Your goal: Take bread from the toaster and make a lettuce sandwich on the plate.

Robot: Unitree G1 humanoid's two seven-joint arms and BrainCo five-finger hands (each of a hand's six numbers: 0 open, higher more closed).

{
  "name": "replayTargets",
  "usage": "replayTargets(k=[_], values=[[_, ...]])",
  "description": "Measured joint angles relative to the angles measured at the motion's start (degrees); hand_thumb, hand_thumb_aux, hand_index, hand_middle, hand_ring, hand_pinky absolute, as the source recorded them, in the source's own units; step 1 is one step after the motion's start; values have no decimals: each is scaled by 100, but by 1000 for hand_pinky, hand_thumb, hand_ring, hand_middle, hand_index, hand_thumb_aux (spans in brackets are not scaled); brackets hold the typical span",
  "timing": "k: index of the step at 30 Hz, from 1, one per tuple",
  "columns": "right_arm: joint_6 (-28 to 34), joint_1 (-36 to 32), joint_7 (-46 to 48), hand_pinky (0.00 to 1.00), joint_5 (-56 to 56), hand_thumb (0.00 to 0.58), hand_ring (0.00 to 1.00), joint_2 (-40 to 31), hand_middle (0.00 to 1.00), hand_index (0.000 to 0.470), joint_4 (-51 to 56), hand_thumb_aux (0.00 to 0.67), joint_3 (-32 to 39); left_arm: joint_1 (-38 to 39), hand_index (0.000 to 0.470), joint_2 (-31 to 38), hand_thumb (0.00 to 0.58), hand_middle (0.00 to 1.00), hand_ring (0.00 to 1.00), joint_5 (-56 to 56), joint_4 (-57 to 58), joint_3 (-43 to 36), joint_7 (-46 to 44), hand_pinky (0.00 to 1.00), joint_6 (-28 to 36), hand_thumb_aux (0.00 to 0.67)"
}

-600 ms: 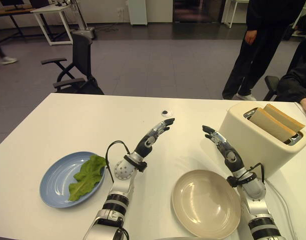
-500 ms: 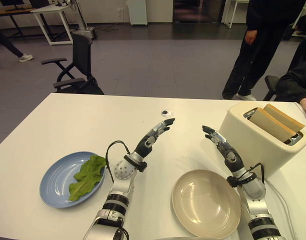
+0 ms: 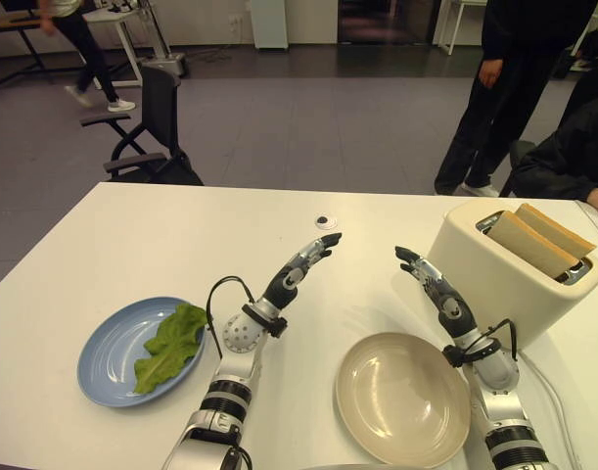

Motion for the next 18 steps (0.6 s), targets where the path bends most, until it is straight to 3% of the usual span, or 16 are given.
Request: replayTargets(k=[5,10,13,16,18], values=[[-187,71,-44,0,-268,0,0,-101,0,0,-250,0,13,2,0,0,0,0,0,5,25,-6,-40,0,-39,0],[-437,877,220,0,895,0,0,-859,0,0,-2372,0,-365,6,0,-11,0,0,0,15,55,-38,-55,0,-77,0],[-208,1118,-228,0,1539,0,0,-1223,0,0,-3169,0,-1627,10,0,-16,0,0,0,24,87,-60,-53,0,-94,0],[706,1124,-1137,0,618,0,0,-1568,0,0,-2813,0,-3157,11,0,-31,0,0,0,54,136,-136,-50,0,-99,0],[1077,1130,-1359,0,230,0,0,-1642,0,0,-2581,0,-3417,10,0,-55,0,0,0,58,151,-173,-51,0,-99,0]])
